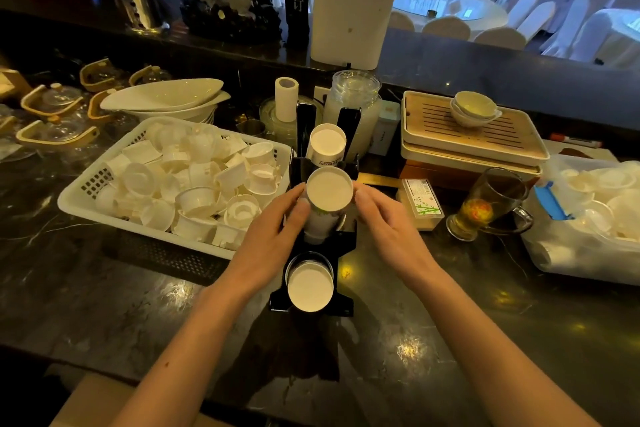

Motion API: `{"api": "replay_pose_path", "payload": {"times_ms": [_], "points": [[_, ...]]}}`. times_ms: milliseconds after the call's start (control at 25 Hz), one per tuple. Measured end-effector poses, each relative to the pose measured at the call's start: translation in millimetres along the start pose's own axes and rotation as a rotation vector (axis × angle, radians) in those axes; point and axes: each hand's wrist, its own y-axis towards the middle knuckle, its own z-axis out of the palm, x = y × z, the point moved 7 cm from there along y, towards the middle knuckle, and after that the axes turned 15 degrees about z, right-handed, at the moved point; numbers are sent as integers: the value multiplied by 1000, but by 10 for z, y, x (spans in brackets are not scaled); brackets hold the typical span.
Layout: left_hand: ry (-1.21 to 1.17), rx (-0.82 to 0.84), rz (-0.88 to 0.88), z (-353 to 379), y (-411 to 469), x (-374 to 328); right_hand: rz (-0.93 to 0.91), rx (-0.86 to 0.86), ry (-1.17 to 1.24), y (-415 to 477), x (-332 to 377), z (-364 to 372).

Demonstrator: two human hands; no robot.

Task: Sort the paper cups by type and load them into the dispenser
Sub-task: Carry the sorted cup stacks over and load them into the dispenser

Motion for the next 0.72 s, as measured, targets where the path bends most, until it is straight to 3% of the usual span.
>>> {"api": "replay_pose_path", "payload": {"times_ms": [200,720], "points": [[71,-99,109,0,4,-123,-145,-105,-53,25,-18,72],[47,17,106,28,-61,-138,-85,-136,-165,-136,35,183]]}}
